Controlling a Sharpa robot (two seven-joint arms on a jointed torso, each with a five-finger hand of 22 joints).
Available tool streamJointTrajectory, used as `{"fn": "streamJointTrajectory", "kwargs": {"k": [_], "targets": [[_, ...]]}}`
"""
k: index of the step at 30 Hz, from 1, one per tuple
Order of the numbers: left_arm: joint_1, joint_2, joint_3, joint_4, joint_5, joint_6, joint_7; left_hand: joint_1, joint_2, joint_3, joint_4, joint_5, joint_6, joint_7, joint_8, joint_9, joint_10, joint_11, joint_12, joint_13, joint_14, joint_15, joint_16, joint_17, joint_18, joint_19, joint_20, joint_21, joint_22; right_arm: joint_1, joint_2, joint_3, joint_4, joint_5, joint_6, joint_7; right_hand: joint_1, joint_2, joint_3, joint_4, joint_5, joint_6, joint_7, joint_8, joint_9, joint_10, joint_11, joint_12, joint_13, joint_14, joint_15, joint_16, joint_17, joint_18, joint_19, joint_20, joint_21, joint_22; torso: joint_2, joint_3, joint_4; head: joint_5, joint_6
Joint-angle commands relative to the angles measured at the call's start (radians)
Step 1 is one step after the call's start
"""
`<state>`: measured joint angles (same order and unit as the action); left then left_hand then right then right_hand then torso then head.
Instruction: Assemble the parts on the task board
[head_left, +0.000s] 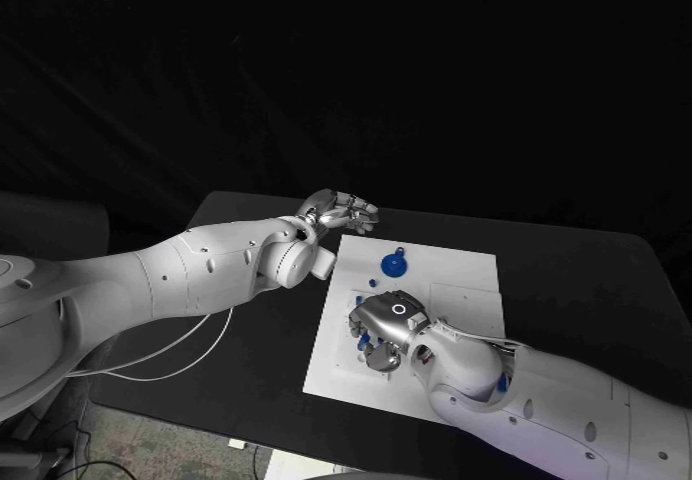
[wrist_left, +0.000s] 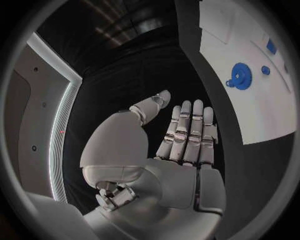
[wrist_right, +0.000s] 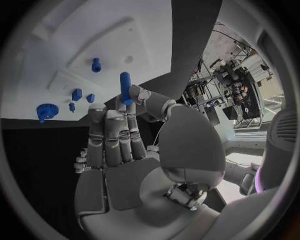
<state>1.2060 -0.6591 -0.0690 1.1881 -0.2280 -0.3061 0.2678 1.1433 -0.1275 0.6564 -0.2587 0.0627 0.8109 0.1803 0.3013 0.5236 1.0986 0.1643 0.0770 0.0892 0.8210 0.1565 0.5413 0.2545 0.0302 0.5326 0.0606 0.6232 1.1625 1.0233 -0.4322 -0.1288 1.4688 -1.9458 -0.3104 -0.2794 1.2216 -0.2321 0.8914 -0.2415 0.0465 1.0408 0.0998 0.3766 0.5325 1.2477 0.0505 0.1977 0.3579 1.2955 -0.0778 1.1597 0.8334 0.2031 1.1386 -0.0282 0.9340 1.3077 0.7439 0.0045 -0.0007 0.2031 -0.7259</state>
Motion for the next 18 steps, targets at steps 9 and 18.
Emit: {"fn": "streamJointTrajectory", "kwargs": {"k": [9, 18], "targets": [[0.001, 0.005, 0.001, 0.002, -0.002, 0.013, 0.005, 0.003, -0.002, -0.005, 0.001, -0.002, -0.007, 0.002, 0.006, -0.002, -0.006, -0.001, -0.002, -0.002, -0.003, 0.006, -0.008, 0.002, 0.012, -0.005, 0.001, -0.007, 0.002, -0.017, 0.008, -0.010, -0.015, -0.032, 0.024, 0.001, 0.000, 0.009, -0.002, 0.001, 0.002, 0.005, -0.001, 0.004, 0.002, 0.049, -0.026, 0.024, 0.054, 0.000, -0.009, 0.000, -0.001, 0.059, 0.004, 0.000, 0.003, 0.018, 0.000, 0.0006, -0.0030, 0.008, -0.011], [0.001, 0.005, 0.001, 0.000, -0.002, 0.013, 0.005, 0.003, -0.002, -0.006, 0.001, -0.002, -0.008, 0.002, 0.006, -0.002, -0.007, 0.000, -0.002, -0.002, -0.003, 0.006, -0.008, 0.003, 0.012, -0.005, 0.001, -0.007, 0.002, -0.019, 0.015, -0.014, -0.023, -0.040, 0.028, 0.000, -0.001, 0.009, -0.002, 0.001, 0.002, 0.005, -0.001, 0.004, 0.003, 0.049, -0.026, 0.024, 0.055, 0.000, -0.009, 0.000, -0.001, 0.059, 0.004, 0.000, 0.003, 0.018, 0.000, 0.0017, -0.0039, 0.009, -0.015]]}}
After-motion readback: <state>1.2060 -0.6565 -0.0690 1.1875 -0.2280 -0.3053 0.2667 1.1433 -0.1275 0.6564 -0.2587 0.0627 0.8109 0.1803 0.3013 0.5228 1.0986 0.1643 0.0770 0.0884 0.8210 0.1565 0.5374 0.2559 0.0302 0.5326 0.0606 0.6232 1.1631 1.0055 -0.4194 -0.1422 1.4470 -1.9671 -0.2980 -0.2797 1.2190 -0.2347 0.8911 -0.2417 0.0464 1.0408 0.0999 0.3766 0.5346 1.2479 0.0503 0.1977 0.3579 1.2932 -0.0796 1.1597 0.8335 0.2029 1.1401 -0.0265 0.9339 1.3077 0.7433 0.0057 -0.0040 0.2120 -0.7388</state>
